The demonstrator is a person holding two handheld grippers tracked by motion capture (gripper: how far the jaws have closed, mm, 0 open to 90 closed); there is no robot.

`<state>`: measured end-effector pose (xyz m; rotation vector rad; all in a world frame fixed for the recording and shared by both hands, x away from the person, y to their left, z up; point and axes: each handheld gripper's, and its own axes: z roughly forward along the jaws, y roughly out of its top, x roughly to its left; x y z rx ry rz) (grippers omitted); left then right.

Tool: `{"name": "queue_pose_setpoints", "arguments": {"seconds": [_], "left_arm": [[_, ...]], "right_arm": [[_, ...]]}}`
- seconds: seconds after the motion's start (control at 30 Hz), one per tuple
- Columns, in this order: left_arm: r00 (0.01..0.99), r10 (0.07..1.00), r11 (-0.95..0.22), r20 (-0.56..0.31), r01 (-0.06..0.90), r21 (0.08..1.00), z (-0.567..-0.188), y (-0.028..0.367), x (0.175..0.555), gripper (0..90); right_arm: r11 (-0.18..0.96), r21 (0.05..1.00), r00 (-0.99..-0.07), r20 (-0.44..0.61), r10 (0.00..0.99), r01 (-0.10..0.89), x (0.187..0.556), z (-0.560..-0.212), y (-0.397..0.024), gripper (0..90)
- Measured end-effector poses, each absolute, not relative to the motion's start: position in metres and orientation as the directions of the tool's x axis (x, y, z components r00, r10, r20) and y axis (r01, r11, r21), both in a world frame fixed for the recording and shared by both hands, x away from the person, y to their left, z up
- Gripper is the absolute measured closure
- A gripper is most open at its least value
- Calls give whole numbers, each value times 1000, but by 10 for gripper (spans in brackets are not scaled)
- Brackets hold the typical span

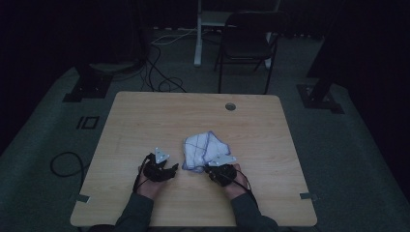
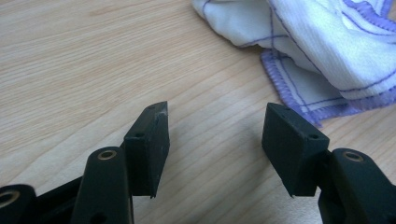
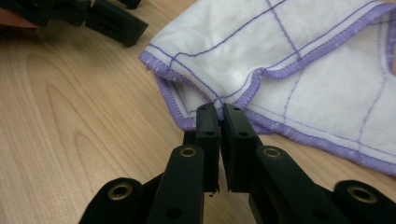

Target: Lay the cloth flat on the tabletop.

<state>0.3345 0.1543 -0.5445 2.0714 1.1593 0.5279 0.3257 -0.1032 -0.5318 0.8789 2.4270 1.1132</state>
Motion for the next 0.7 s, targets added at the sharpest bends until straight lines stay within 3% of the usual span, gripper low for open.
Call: {"name": "queue_pose_setpoints", "arguments": {"seconds": [0.7], "left_arm": [[612, 791, -405, -20, 547, 732, -533, 126, 331, 607]], "right_arm": [[475, 794, -711, -79, 699, 379, 336, -508, -120, 876]]}}
